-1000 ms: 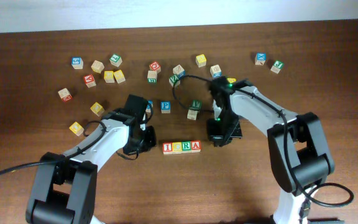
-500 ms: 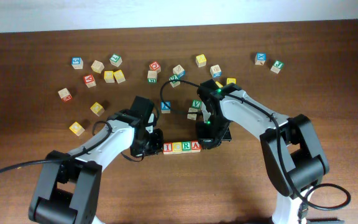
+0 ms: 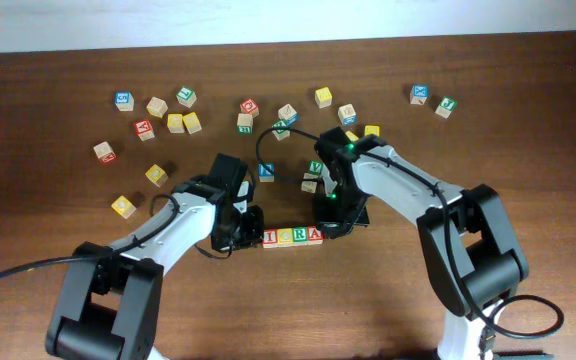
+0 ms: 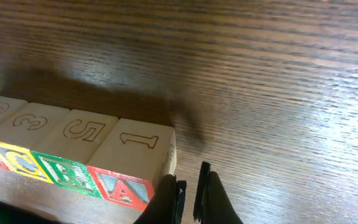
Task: Spell out ICRA
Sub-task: 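Press both closed grippers against the row ends to align it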
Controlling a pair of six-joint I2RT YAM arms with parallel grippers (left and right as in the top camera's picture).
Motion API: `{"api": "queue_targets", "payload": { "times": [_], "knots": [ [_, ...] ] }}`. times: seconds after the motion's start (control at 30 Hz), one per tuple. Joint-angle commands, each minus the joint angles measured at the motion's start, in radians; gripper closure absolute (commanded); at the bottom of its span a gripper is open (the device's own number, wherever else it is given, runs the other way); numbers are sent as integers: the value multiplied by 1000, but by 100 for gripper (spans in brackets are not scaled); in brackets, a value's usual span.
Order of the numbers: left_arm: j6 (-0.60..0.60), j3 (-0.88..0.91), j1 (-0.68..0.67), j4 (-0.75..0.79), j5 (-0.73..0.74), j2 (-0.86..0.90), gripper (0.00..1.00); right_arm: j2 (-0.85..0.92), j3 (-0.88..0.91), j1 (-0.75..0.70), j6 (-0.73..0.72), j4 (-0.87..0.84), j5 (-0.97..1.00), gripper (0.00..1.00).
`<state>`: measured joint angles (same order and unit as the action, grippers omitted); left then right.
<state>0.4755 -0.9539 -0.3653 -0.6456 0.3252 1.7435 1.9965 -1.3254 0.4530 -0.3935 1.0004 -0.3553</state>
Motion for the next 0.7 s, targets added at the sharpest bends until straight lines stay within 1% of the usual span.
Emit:
{"api": "queue_targets", "payload": {
  "times": [0.0,0.33,0.47,0.57,0.67],
  "knots": [
    [10,-13,-2,5,24,9,100,-2,7,33,-10,-17,-19,96],
    [9,-13,-2,1,11,9,100,-2,7,31,-34,-9,16,96],
    [10,-14,-1,-45,-113,9,100,-2,7,31,-34,-2,29,96],
    [10,-14,-1,-47,-148,9,100,-2,7,31,-34,1,31,96],
    [9,-14,0,-47,-151,9,100,-2,7,30,-34,12,55,96]
  ]
}}
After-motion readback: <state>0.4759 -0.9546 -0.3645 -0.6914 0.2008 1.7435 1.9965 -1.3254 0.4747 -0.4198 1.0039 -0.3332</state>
